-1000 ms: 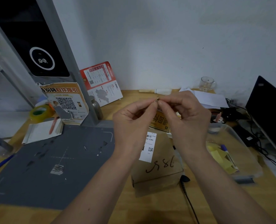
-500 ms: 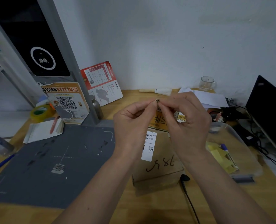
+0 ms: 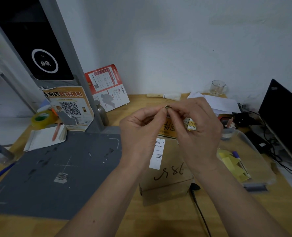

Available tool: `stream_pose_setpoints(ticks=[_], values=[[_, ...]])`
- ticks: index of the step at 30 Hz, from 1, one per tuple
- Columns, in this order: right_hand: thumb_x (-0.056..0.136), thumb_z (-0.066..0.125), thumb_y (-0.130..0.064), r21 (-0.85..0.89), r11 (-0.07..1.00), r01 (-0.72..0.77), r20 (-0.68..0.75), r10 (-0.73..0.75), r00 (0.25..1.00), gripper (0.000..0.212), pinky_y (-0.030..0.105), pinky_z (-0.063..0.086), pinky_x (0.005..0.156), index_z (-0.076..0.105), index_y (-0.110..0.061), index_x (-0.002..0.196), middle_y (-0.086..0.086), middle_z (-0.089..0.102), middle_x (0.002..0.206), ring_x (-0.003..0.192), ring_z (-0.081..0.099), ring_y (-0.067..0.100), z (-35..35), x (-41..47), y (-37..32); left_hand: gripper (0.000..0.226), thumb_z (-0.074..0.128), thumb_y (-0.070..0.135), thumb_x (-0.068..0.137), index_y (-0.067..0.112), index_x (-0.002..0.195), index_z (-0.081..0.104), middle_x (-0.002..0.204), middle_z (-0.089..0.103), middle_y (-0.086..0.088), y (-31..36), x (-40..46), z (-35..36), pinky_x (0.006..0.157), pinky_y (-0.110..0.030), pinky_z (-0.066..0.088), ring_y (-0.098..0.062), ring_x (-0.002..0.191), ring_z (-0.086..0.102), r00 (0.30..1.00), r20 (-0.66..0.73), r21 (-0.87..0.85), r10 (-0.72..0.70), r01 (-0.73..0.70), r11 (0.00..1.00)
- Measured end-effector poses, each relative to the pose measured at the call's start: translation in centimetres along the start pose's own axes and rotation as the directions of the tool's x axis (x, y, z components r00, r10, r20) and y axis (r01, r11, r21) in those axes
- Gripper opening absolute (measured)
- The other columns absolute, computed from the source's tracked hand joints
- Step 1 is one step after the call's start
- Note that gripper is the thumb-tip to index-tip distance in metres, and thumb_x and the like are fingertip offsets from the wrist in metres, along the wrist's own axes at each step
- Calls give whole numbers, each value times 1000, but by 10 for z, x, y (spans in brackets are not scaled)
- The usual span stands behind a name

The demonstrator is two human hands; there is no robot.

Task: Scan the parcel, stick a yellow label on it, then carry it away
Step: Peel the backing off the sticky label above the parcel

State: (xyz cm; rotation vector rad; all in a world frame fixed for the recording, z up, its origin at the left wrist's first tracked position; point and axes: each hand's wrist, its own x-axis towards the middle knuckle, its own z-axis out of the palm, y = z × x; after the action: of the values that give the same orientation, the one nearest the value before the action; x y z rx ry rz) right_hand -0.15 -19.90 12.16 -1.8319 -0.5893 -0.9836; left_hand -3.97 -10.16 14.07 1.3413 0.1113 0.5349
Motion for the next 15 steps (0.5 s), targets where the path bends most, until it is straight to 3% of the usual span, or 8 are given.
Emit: stream_pose_setpoints(ticks=[6, 12, 15], values=[[83, 67, -4, 4, 1000, 13, -1, -13, 1000, 5, 15, 47, 66, 72, -3, 80, 11, 66, 79, 76, 56, 10, -1, 0, 2, 17, 67, -2, 82, 13, 80, 75, 65, 74, 11, -2, 0, 1, 63, -9, 50, 3, 66, 68, 1000, -5, 0, 9, -9, 1000], [82, 67, -3, -27, 999, 33, 9, -33, 999, 6, 7, 42, 68, 69, -3, 77, 10, 66, 78, 75, 53, 8, -1, 1, 2, 18, 67, -2, 81, 14, 80, 75, 67, 74, 11, -3, 1, 0, 64, -11, 52, 0, 67, 68, 1000, 9, -1, 25, -25, 1000], [80, 68, -3, 24, 999, -40, 30, 40, 999, 6, 8, 44, 68, 69, -8, 78, 5, 65, 79, 75, 56, 7, -1, 2, -2, 20, 68, -5, 80, 14, 83, 75, 72, 75, 7, -5, 2, -2, 69, -16, 55, -7, 73, 70, 996, 3, 44, 89, -89, 995]])
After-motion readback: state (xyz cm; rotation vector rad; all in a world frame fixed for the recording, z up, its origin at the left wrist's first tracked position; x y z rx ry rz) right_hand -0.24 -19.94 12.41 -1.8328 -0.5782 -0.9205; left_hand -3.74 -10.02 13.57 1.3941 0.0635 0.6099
